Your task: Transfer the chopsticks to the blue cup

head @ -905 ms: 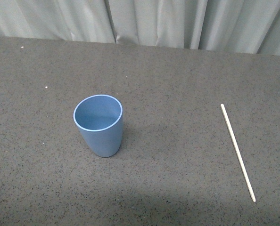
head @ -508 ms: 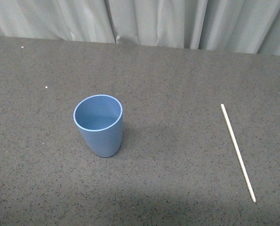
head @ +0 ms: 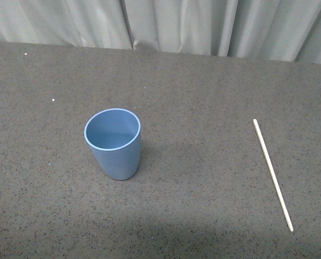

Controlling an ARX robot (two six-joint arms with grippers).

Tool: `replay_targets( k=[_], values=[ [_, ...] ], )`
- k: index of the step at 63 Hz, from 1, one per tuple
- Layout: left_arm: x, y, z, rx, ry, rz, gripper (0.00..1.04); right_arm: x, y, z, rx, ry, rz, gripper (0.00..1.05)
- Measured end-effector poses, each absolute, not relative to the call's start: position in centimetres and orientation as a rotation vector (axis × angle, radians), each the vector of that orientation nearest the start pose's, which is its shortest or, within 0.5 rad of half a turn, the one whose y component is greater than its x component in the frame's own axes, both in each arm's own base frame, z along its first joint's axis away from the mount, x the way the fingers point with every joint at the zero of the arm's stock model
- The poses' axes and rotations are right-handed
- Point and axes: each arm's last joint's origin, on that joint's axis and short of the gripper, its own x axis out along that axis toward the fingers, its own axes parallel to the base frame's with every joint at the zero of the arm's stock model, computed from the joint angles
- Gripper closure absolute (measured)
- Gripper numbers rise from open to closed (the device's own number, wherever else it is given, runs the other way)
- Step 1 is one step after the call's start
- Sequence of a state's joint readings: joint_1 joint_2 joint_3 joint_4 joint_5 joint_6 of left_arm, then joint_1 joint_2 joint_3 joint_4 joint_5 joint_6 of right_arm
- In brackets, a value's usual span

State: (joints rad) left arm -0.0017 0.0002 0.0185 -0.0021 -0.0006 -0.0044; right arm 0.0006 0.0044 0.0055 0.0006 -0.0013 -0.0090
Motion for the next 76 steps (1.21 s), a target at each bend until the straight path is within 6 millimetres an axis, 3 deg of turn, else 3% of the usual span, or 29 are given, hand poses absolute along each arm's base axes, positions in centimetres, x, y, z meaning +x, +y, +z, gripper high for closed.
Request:
replay_targets(
  k=[4,8,13,19,32,45,62,76],
  values=[
    [9.7,0.0,17.0,-0.004,-0.016,-0.001,0.07,9.8,0.0,16.4,-0.032,0.02,-0.019,0.09],
    [9.7,0.0,17.0,-0.005,-0.016,0.0,0.07,10.2,0.1,16.5,-0.218,0.209,-0.119,0.09],
    [9.7,0.0,17.0,-0.004,-0.016,-0.002,0.07,11.4,0.3,16.4,-0.346,0.33,-0.068,0.09],
    [9.7,0.0,17.0,-0.004,-0.016,-0.002,0.07,13.2,0.7,16.6,-0.371,0.416,0.012,0.09],
    [9.7,0.0,17.0,-0.004,-0.016,-0.002,0.07,19.8,2.0,15.8,-0.236,0.7,0.17,0.09],
    [9.7,0.0,17.0,-0.004,-0.016,-0.001,0.07,26.1,2.5,13.0,-0.101,0.962,0.216,0.09],
    [9.7,0.0,17.0,-0.004,-0.016,-0.001,0.07,31.4,3.1,9.9,0.028,1.154,0.191,0.09],
    [9.7,0.0,17.0,-0.004,-0.016,-0.002,0.07,34.6,4.3,8.1,0.063,1.226,0.175,0.09]
  ],
)
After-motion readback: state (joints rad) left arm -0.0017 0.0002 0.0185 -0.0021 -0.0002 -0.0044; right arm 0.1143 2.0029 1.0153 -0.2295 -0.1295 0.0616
